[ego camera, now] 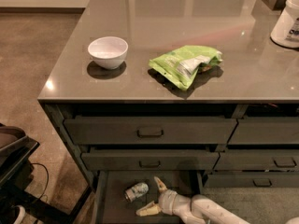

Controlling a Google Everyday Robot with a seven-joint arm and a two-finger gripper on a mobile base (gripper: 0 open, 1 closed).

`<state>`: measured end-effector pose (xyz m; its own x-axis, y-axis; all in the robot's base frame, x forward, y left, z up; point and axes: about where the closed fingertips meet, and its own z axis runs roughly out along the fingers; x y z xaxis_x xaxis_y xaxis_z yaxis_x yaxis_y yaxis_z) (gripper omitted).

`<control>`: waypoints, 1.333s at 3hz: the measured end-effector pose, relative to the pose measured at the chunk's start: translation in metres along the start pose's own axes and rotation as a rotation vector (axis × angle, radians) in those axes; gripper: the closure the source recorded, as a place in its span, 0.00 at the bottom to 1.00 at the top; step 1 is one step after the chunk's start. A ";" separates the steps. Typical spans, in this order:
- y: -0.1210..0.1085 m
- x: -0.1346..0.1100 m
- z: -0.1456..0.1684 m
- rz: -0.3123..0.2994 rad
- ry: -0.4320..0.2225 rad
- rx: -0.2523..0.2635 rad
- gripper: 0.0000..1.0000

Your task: Pick 7up can from bottom drawer and place on counter

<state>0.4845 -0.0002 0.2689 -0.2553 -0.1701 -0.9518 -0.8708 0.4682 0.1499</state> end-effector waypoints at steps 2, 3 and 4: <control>-0.008 0.033 0.053 -0.022 -0.001 -0.023 0.00; -0.016 0.050 0.088 -0.068 -0.021 -0.025 0.00; -0.016 0.050 0.088 -0.068 -0.021 -0.025 0.00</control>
Offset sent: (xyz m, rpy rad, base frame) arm 0.0312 0.0546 -0.0748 -0.0116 -0.0209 0.0431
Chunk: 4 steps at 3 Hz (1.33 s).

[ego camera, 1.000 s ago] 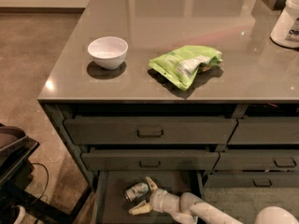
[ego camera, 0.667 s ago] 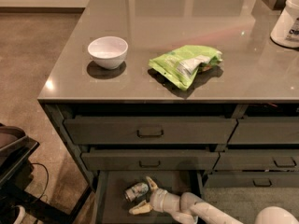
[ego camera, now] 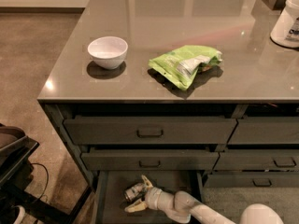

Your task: Pick 7up can from bottom drawer and place on counter

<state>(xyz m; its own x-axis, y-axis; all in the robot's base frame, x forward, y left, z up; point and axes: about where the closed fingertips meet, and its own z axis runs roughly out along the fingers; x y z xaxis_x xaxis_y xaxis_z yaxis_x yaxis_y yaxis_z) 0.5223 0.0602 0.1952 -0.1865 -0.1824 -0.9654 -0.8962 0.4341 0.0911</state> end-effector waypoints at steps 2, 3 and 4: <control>-0.013 0.014 0.009 -0.017 -0.002 -0.021 0.00; -0.010 0.029 0.023 -0.031 0.014 -0.061 0.00; -0.010 0.029 0.023 -0.031 0.014 -0.061 0.00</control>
Offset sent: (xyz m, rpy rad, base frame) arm 0.0239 -0.0108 -0.0312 -0.0033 -0.0129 0.0206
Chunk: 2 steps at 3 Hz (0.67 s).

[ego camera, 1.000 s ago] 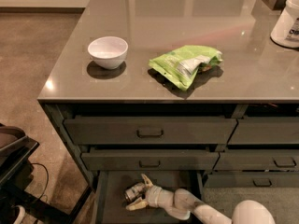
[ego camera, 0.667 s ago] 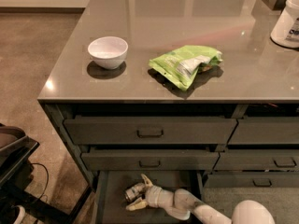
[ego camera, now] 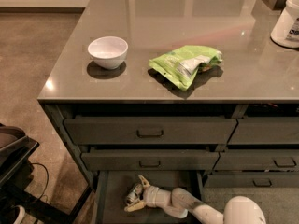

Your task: Pick 7up can from bottom drawer and place on counter

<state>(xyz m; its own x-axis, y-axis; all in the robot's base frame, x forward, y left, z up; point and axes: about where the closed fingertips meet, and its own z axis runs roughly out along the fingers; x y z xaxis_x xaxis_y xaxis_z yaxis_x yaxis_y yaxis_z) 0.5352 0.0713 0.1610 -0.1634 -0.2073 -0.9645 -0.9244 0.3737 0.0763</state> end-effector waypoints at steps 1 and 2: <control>0.000 0.000 0.000 0.000 0.000 0.000 0.12; 0.000 0.000 0.000 0.000 0.000 0.000 0.35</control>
Offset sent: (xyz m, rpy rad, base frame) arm 0.0000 0.0000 0.0000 0.0000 0.0000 0.0000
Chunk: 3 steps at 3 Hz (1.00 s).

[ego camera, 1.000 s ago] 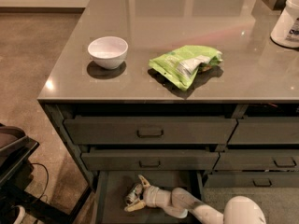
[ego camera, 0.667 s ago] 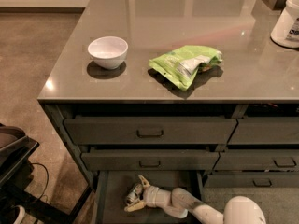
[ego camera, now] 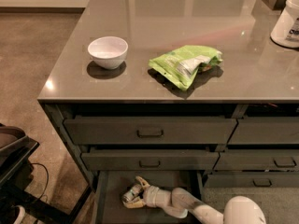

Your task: Pick 7up can from bottom drawer and place on counter

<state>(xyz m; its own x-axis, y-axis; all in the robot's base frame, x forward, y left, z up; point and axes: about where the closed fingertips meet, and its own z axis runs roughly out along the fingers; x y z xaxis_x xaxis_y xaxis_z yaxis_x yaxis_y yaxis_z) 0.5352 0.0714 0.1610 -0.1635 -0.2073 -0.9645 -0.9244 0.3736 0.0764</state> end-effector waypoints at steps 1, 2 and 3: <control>0.000 0.000 0.000 0.000 0.000 0.000 0.58; 0.000 0.000 0.000 0.000 0.000 0.000 0.82; 0.002 -0.004 0.001 -0.001 -0.011 -0.017 1.00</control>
Offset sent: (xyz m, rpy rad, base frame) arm 0.0000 0.0000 0.0000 0.0000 0.0000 0.0000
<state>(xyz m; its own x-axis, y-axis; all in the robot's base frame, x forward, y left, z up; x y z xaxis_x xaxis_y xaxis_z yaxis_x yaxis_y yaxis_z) 0.5345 0.0736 0.1647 -0.1585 -0.1982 -0.9673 -0.9303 0.3581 0.0791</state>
